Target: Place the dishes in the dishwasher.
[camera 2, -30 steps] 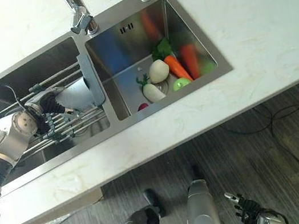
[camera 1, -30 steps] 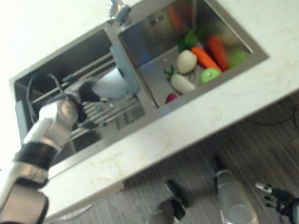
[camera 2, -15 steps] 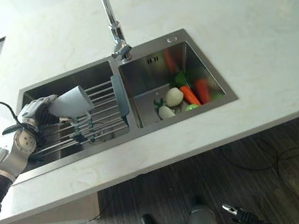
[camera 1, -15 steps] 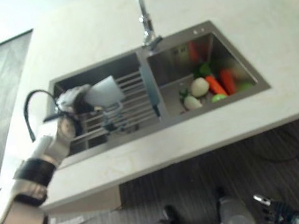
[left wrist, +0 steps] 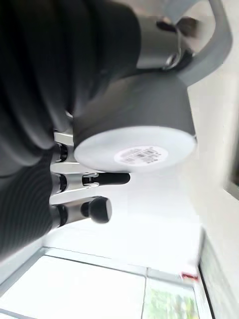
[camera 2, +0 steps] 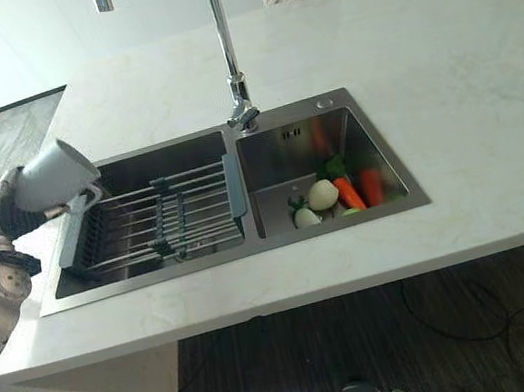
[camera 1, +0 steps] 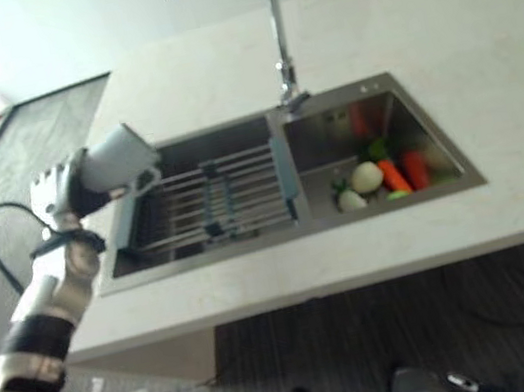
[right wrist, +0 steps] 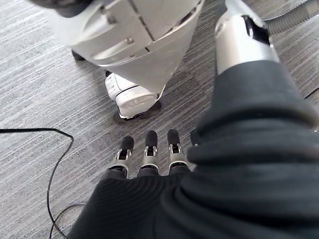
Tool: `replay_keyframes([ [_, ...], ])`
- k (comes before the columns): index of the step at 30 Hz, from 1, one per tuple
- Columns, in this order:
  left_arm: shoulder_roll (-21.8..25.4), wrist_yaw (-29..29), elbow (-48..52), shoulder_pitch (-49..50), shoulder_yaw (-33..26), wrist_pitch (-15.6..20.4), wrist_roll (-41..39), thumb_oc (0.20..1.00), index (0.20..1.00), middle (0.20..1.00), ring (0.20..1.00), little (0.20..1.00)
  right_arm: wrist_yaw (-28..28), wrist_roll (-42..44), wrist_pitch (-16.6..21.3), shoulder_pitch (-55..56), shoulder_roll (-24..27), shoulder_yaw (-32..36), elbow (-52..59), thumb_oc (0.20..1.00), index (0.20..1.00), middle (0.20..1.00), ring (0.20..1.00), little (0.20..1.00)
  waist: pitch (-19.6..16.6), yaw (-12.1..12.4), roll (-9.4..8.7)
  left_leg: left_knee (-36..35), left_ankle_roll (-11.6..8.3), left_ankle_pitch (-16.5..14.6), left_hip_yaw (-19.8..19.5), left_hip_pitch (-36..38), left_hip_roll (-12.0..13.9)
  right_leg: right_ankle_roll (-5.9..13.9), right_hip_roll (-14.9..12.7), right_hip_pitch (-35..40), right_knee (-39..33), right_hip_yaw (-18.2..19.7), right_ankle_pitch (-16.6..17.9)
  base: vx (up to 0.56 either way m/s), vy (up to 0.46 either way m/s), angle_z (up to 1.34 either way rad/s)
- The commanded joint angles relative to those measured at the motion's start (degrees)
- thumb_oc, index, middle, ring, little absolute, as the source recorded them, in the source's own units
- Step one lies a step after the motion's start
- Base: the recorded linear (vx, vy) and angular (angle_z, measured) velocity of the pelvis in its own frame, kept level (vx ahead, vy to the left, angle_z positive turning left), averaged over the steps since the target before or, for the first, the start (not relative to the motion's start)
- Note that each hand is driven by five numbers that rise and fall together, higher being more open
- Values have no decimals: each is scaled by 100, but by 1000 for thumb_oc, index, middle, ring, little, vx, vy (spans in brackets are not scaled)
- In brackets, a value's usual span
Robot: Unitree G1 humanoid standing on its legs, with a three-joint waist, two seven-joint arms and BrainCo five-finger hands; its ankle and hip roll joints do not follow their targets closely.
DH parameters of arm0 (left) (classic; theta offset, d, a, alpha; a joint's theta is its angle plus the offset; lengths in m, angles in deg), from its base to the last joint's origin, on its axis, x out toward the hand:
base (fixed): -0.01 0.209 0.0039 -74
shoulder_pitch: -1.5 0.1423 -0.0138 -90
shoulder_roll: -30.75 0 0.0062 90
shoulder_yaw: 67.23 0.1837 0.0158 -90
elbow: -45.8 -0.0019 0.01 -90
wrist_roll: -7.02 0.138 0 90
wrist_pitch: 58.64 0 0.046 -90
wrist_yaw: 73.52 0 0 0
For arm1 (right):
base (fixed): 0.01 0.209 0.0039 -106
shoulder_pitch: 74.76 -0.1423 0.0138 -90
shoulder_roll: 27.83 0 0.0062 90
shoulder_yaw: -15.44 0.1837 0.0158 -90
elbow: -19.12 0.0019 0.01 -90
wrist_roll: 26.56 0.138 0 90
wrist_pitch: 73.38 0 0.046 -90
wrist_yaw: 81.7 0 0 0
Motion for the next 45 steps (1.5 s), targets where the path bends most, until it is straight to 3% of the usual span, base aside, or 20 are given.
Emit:
replay_keyframes([
  [1, 171, 625, 222, -289, -588, 260, -191, 200, 200, 200, 200, 200, 69, -173, 180, 97, -116, 106, -79, 1000, 1000, 1000, 1000, 1000, -20, 107, 58, 615, -216, -709, -349, 50, 206, 460, -262, 348, -290, 79, -13, 12, -63, 30],
  [6, -403, 1088, 1188, 589, -1297, 324, 8, 200, 200, 200, 200, 200, 92, -320, 261, 40, -269, 50, -108, 1000, 1000, 1000, 1000, 1000, -121, 389, 0, 615, -215, -719, -571, 178, 208, 354, -204, 568, -290, -92, -142, -9, -113, 22],
  [10, -921, 1276, 1688, 1133, -1807, 991, -746, 200, 200, 200, 200, 200, 147, -541, 307, -93, -308, -84, -63, 1000, 1000, 1000, 1000, 1000, -141, 643, -12, 615, -272, -683, -849, 207, 232, 190, -45, 699, -290, -194, -279, -54, -174, 24],
  [13, -1298, 1349, 2002, 1528, -2162, 1319, -1061, 200, 200, 200, 200, 200, 209, -771, 304, -211, -295, -230, -47, 1000, 1000, 1000, 1000, 1000, -109, 868, 25, 615, -433, -500, -1017, 139, 336, 58, 77, 792, -290, -412, -357, -78, -191, 43],
  [16, -1733, 1250, 2044, 1643, -2280, 1693, -1307, 200, 200, 200, 200, 200, 114, -559, 343, -395, -275, -419, 77, 1000, 1000, 1000, 1000, 1000, 48, 1072, 138, 615, -691, -104, -1174, -320, 508, -8, 140, 904, -290, -792, -446, -275, -133, 105],
  [17, -1852, 1189, 1952, 1635, -2306, 1958, -1426, 200, 200, 200, 200, 200, 15, -392, 345, -495, -262, -406, 114, 1000, 1000, 1000, 1000, 1000, 100, 1120, 146, 615, -747, -59, -1029, -381, 561, 2, 75, 958, -290, -1031, -478, -352, -29, 133],
  [19, -1997, 1147, 1755, 1578, -2237, 2290, -1544, 200, 200, 200, 200, 200, -25, -384, 281, -629, -223, -333, 153, 1000, 1000, 1000, 1000, 1000, 120, 1043, 57, 615, -597, 70, -491, -71, 485, -56, -115, 884, -290, -1253, -358, -310, 57, 144],
  [21, -2080, 1297, 1673, 1565, -2160, 2435, -1355, 200, 200, 200, 200, 200, -4, -495, 277, -653, -227, -251, 143, 1000, 1000, 1000, 1000, 1000, 130, 994, -61, 615, -509, 119, -363, 336, 350, -84, -204, 907, -290, -1202, -374, -117, 136, 140],
  [23, -2138, 1241, 1677, 1580, -2140, 2666, -1390, 200, 200, 200, 200, 200, 53, -477, 410, -572, -250, -136, 83, 1000, 1000, 1000, 1000, 1000, 143, 884, -67, 615, -524, 186, 128, 753, 521, -110, -305, 964, -290, -1448, -299, -104, 291, 112],
  [25, -2147, 1047, 1667, 1518, -2073, 2779, -1466, 200, 200, 200, 200, 200, 75, -525, 474, -469, -249, -53, 77, 1000, 1000, 1000, 1000, 1000, 97, 744, -25, 615, -494, -124, 459, 950, 616, 0, -405, 994, -290, -1664, -166, -95, 466, 138],
  [26, -2112, 932, 1684, 1516, -2053, 2800, -1462, 200, 200, 200, 200, 200, 25, -655, 498, -439, -270, -42, 59, 1000, 1000, 1000, 1000, 1000, 75, 722, -28, 615, -394, -516, 448, 1027, 474, 132, -522, 981, -290, -1669, -37, -57, 509, 184],
  [28, -2040, 674, 1814, 1526, -2039, 2710, -1339, 200, 200, 200, 200, 200, 38, -641, 468, -443, -304, -37, 53, 1000, 1000, 1000, 1000, 1000, 57, 786, -62, 615, -238, -890, 411, 1044, 268, 354, -757, 970, -290, -1708, 161, -36, 465, 160],
  [30, -1908, 348, 1973, 1550, -2045, 2692, -1396, 200, 200, 200, 200, 200, 72, -453, 447, -482, -385, -53, 142, 1000, 1000, 1000, 1000, 1000, 65, 925, -86, 615, -119, -1044, 335, 1048, 44, 501, -971, 1043, -290, -1834, 360, -41, 510, 96],
  [32, -1845, 140, 2217, 1572, -1913, 2695, -1478, 200, 200, 200, 200, 200, -47, 428, 325, -524, -534, 63, 483, 1000, 1000, 1000, 1000, 1000, 114, 1101, -56, 615, 89, -1113, 212, 966, -198, 456, -1088, 1255, -290, -2060, 600, -65, 542, 69],
  [33, -1844, 110, 2254, 1555, -1863, 2687, -1474, 200, 200, 200, 200, 200, -30, 565, 239, -518, -568, 116, 595, 1000, 1000, 1000, 1000, 1000, 136, 1077, -38, 615, 164, -1131, 139, 957, -240, 439, -1062, 1280, -290, -2025, 735, -16, 377, 34],
  [35, -1872, 120, 2221, 1431, -1634, 2722, -1520, 200, 200, 200, 200, 200, 35, 564, 159, -498, -609, 206, 703, 1000, 1000, 1000, 1000, 1000, 183, 943, 0, 615, 298, -1140, -174, 903, -353, 432, -872, 1221, -290, -1563, 903, -8, 239, 94],
  [36, -1983, -1, 1974, 912, -1080, 2823, -1614, 200, 200, 200, 200, 200, 303, 388, 223, -511, -490, 153, 492, 1000, 1000, 1000, 1000, 1000, 218, 628, -83, 615, 430, -924, -748, 688, -527, 231, -206, 984, -290, -474, 362, -11, 85, 165],
  [40, -2252, -224, 1929, 483, -651, 2531, -1700, 200, 200, 200, 200, 200, 620, 521, 159, -472, -272, 188, 125, 1000, 1000, 1000, 1000, 1000, 66, 430, -317, 615, 448, -933, -1327, 504, -802, 255, 127, 645, -290, 702, 211, 68, -61, 221],
  [42, -2347, -502, 1919, 451, -597, 2423, -1908, 200, 200, 200, 200, 200, 825, 408, 4, -446, -224, 170, 43, 1000, 1000, 1000, 1000, 1000, 25, 408, -380, 615, 426, -934, -1373, 466, -803, 255, 220, 584, -290, 907, 197, 57, -176, 163],
  [45, -2438, -898, 1956, 519, -520, 2137, -2022, 200, 200, 200, 200, 200, 884, 244, -224, -500, -247, -96, -51, 1000, 1000, 1000, 1000, 1000, 29, 561, -445, 615, 348, -883, -1411, 362, -709, 158, 292, 619, -290, 719, 70, 10, -259, 104],
])
